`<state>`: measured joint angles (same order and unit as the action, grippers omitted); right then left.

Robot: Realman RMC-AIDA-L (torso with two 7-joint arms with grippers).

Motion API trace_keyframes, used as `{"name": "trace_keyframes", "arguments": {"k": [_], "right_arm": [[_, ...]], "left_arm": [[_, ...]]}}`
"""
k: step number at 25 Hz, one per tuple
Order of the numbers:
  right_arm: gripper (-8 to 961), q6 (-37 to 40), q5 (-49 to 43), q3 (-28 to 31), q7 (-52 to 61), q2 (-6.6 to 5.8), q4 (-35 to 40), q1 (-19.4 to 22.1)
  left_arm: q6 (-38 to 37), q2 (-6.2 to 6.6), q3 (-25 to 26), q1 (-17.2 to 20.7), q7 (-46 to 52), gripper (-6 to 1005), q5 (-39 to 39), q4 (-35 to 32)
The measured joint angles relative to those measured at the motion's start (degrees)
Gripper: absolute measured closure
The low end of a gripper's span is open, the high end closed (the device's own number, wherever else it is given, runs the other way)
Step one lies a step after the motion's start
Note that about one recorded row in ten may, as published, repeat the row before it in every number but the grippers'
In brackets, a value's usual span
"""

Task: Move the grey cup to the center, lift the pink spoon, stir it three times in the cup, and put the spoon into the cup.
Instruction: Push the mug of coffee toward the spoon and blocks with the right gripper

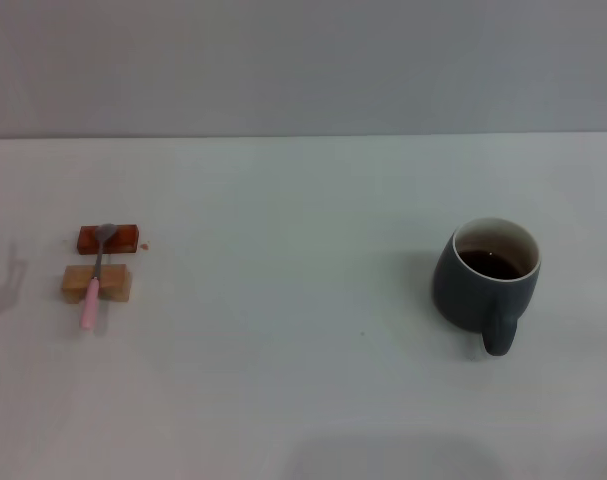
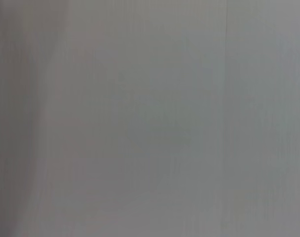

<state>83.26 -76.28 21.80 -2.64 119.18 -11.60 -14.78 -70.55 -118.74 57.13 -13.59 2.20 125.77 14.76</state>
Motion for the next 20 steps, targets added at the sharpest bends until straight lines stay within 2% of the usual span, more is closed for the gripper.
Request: {"name": "trace_keyframes", "arguments": {"k": [9,13,20], "right_arm": [[953,-4.71,-0.01,0.0,0.0,-0.08,1.27,-2.02],[953,-12.7,0.06,0.3,0.01,-0.14,3.44,-5.29],[955,-17.38,-0.35,-0.51,-0.09,-0.14,3.59,-8.12]], "left_arm": [[0.11,0.0,-0.1,-0.13,0.0,155,0.0,0.0],[0.21,0.0,-0.6,-0.15,0.0,154,0.0,0.0],[0.29,0.0,-0.62,-0.53,0.0,153,0.0,0.02]]}}
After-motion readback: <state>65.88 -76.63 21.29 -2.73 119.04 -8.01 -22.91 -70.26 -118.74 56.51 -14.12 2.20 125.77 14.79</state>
